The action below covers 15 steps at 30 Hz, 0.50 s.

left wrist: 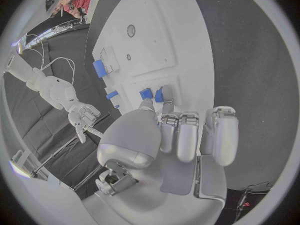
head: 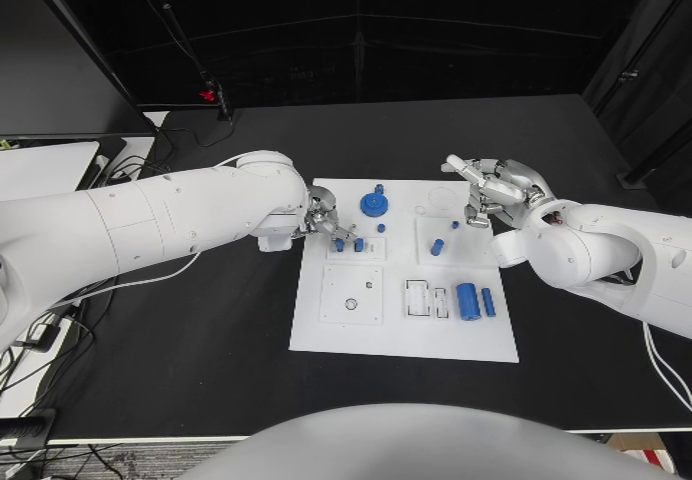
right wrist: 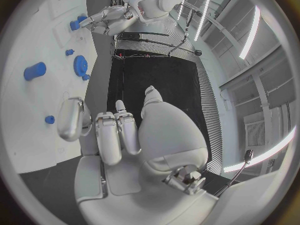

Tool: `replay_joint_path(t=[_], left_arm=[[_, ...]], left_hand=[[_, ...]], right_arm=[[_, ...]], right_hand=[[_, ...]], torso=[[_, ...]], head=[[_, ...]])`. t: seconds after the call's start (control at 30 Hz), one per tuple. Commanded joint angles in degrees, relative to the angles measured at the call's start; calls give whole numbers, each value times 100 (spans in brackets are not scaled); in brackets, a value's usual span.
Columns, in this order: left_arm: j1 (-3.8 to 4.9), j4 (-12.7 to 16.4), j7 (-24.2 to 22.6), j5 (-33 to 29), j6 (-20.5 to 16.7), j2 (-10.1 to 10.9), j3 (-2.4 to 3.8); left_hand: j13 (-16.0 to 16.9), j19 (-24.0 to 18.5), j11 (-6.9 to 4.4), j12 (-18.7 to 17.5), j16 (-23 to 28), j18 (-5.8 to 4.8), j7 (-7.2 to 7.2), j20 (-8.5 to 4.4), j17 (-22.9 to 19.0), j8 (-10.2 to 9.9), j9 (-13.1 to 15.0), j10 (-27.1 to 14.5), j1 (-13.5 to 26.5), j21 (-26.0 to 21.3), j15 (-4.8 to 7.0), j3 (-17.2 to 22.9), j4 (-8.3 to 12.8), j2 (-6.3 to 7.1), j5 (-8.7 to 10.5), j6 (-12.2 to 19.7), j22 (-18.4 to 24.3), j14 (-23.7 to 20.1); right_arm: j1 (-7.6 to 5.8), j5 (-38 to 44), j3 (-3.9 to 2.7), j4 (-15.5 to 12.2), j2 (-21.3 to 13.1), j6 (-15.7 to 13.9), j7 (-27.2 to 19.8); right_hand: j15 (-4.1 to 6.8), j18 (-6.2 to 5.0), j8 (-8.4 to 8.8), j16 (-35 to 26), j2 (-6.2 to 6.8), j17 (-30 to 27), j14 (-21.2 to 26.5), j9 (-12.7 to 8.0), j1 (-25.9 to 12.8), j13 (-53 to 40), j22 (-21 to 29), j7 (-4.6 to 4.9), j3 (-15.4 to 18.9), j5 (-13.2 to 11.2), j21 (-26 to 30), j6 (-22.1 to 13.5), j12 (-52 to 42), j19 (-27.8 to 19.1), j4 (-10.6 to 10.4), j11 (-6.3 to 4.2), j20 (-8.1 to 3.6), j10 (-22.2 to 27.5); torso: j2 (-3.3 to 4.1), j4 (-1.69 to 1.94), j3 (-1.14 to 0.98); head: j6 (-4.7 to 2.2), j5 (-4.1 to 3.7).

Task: Assemble the parts on the task board

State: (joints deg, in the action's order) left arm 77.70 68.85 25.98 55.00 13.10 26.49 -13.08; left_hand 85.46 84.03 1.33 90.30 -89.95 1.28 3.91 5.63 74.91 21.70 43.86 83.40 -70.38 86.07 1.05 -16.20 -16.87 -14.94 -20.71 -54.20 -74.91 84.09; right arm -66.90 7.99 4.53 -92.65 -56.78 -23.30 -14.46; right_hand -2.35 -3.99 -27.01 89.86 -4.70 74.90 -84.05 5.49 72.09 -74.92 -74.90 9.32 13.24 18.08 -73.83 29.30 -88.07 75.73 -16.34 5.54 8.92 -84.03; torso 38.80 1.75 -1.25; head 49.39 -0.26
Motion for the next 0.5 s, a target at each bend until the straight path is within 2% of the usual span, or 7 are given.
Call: replay_joint_path(t=[0.03,0.3,0.5], left_arm=[[-69,8,210,-2,162,-13,-46],[-69,31,202,8,73,3,-46],[-69,42,177,20,36,18,-46]], left_hand=[[454,75,-36,-30,-5,18,14,-2,1509,-23,-24,660,87,-1,7,-45,1,-4,32,-30,-1316,591],[454,75,-2,-30,-5,18,51,20,1509,-40,-132,660,441,0,-20,-265,2,4,259,-22,-1317,591],[454,81,22,-30,-5,16,81,33,1509,-52,-168,660,534,5,-36,-329,10,-7,331,82,-1319,591]], right_arm=[[-6,10,-3,-12,0,45,-22],[-6,10,-3,-14,7,45,-10],[-6,10,-3,-14,10,45,-7]], right_hand=[[-33,-73,-21,14,-38,1510,-595,-4,-1,-1190,-817,124,31,22,24,-27,-2,-23,-7,37,2,-170],[-33,-73,-21,14,-38,1510,-595,-4,-1,-1190,-817,124,31,22,24,-27,-2,-23,-7,37,2,-170],[-33,-73,-21,14,-38,1510,-595,-4,-1,-1190,-817,124,31,22,24,-27,-2,-23,-7,37,2,-170]], torso=[[0,4,-3],[-3,2,-4],[-1,3,-1]], head=[[3,1],[6,9],[13,11]])
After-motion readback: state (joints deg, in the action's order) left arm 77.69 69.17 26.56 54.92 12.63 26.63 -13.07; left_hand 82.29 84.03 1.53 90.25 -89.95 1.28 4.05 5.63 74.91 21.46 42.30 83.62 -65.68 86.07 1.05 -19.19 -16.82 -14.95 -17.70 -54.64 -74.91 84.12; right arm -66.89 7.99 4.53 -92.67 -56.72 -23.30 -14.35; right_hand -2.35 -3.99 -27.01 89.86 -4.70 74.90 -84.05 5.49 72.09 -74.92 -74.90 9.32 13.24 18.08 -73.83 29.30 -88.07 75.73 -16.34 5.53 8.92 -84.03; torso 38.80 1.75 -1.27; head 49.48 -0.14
